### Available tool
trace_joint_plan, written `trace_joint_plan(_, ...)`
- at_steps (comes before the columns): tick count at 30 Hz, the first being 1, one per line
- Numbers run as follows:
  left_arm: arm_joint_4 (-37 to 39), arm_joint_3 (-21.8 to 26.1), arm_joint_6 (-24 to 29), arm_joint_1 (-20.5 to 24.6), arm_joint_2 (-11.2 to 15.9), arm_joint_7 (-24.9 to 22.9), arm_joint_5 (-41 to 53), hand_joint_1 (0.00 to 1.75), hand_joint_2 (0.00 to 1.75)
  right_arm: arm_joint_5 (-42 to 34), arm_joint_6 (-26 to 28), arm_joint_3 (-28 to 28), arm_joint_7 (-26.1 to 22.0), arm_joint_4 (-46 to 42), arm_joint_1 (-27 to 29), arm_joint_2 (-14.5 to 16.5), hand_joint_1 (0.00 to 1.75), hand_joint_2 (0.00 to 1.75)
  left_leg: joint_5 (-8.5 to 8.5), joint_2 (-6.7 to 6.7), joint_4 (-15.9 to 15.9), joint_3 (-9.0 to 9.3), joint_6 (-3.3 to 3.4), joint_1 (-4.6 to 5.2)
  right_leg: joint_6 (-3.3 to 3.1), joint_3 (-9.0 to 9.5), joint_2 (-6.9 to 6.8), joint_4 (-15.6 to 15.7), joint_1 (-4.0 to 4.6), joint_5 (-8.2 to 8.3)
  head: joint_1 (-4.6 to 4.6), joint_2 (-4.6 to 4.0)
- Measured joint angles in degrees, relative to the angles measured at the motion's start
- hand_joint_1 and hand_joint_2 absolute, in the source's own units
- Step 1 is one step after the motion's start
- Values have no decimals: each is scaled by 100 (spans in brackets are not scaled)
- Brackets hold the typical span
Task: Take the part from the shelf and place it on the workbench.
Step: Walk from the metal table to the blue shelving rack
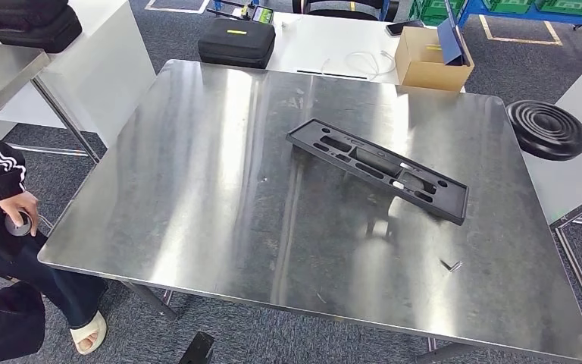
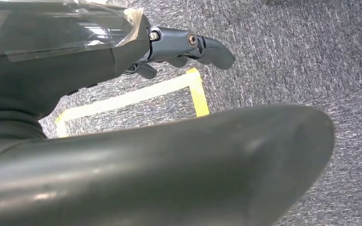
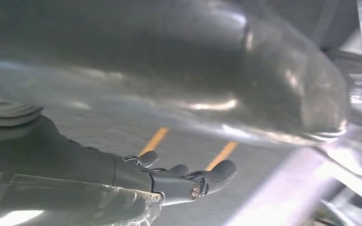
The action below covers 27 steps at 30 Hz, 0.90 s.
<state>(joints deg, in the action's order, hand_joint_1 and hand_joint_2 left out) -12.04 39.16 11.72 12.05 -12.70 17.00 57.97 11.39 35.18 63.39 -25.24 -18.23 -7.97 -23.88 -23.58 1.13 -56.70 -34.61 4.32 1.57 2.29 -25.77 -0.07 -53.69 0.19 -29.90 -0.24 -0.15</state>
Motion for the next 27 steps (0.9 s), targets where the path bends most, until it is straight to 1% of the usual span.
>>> trace_joint_plan(3, 0, 2, 29, -3, -3, 0, -34, 0, 0, 207, 135, -49, 356, 113, 86, 414, 0, 0, -1, 0, 1, 1, -1, -6, -1, 1, 0, 0, 7, 0, -2, 0)
trace_joint_plan(5, 0, 2, 37, -5, -4, 0, -40, 0, 0, 272, 179, -82, 479, 184, 133, 689, 0, 0, -1, 0, 1, 2, -2, -7, -2, 1, 0, -1, 9, -1, -3, 0)
trace_joint_plan(8, 0, 3, 57, -6, -4, -1, -38, 0, 0, 357, 212, -118, 639, 251, 170, 949, 0, 0, -1, 0, 3, 3, -3, -11, -5, 2, 1, -1, 12, -3, -2, 0)
trace_joint_plan(11, 0, 3, 82, -6, -8, -20, -19, 0, 0, 627, 255, -224, 1114, 297, 193, 1228, 0, 0, -4, -2, 4, 3, -8, -18, -8, 2, 1, -1, 18, -5, 1, 0)
trace_joint_plan(14, 0, 3, 103, -9, -15, -53, 9, 0, 0, 1111, 300, -443, 1619, 374, 247, 1656, 0, 0, -4, -1, 4, 3, -10, -19, -9, 3, 1, -1, 19, -6, -3, 0)
trace_joint_plan(16, 0, 3, 115, -11, -19, -64, 10, 0, 0, 1402, 324, -648, 1872, 431, 279, 1909, 0, 0, -4, -2, 4, 4, -11, -18, -9, 3, 2, -1, 19, -6, -3, 0)
trace_joint_plan(18, 0, 2, 136, -13, -21, -87, -5, 0, 0, 1542, 293, -822, 1989, 467, 298, 2088, 0, 0, -4, -2, 5, 4, -11, -19, -10, 4, 2, -2, 19, -6, -2, 0)
trace_joint_plan(22, 0, 2, 248, -19, -21, -199, -97, 0, 0, 1983, 16, -1150, 2182, 510, 314, 2387, 0, 0, -4, -4, 6, 4, -12, -19, -12, 4, 3, -2, 19, -8, 1, 0)
trace_joint_plan(27, 0, 16, 421, -39, -16, -339, -166, 0, 0, 2204, -238, -1532, 2198, 561, 314, 2702, 0, 0, -14, 0, 0, 3, -14, 0, -4, 6, 3, 1, -3, -9, -1, 0)
